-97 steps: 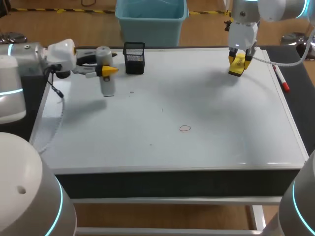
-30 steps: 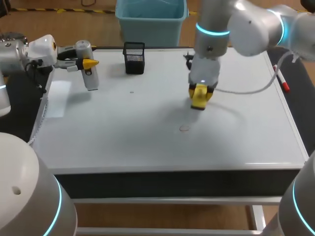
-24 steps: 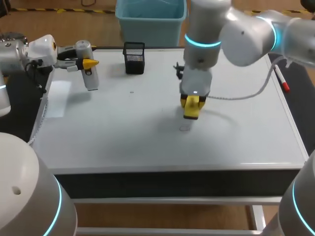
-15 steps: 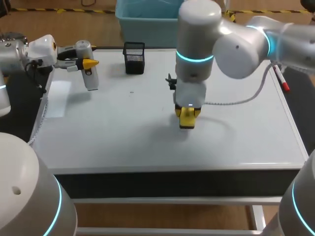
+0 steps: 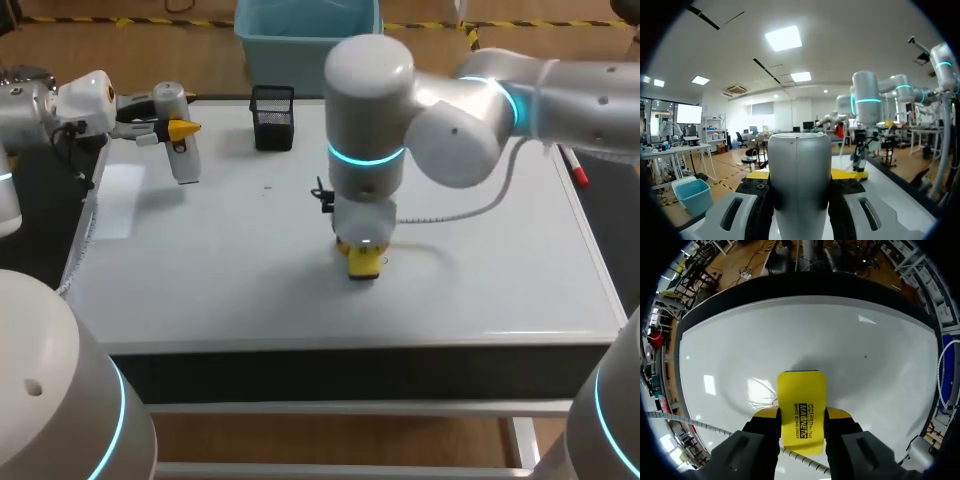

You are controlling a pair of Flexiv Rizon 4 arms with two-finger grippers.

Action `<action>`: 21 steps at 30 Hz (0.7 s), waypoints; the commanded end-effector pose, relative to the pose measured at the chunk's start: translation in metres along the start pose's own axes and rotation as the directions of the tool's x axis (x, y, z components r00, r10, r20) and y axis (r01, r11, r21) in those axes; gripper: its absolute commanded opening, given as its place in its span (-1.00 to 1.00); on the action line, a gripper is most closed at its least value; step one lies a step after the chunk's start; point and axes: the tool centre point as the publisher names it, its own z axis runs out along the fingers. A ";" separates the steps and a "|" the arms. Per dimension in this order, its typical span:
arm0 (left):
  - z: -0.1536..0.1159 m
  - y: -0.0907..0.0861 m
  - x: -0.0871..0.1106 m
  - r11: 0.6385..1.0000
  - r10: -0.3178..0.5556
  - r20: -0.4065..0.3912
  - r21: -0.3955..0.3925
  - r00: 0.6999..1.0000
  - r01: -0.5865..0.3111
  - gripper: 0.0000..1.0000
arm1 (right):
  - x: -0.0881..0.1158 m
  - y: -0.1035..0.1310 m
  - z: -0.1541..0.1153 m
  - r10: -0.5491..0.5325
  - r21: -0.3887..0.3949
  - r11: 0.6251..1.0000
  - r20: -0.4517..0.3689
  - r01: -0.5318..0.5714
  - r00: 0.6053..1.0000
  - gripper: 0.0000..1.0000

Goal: Pick up the inspection probe, press it on each red-marked spot on the whiteboard one by one, put down the probe, pick up the eraser, and wipe off all the red marks.

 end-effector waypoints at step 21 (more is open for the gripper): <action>0.000 0.000 -0.001 1.000 0.001 -0.003 0.003 1.000 -0.001 -1.00 | 0.002 0.000 0.008 0.000 0.008 1.000 -0.008 0.000 1.000 -1.00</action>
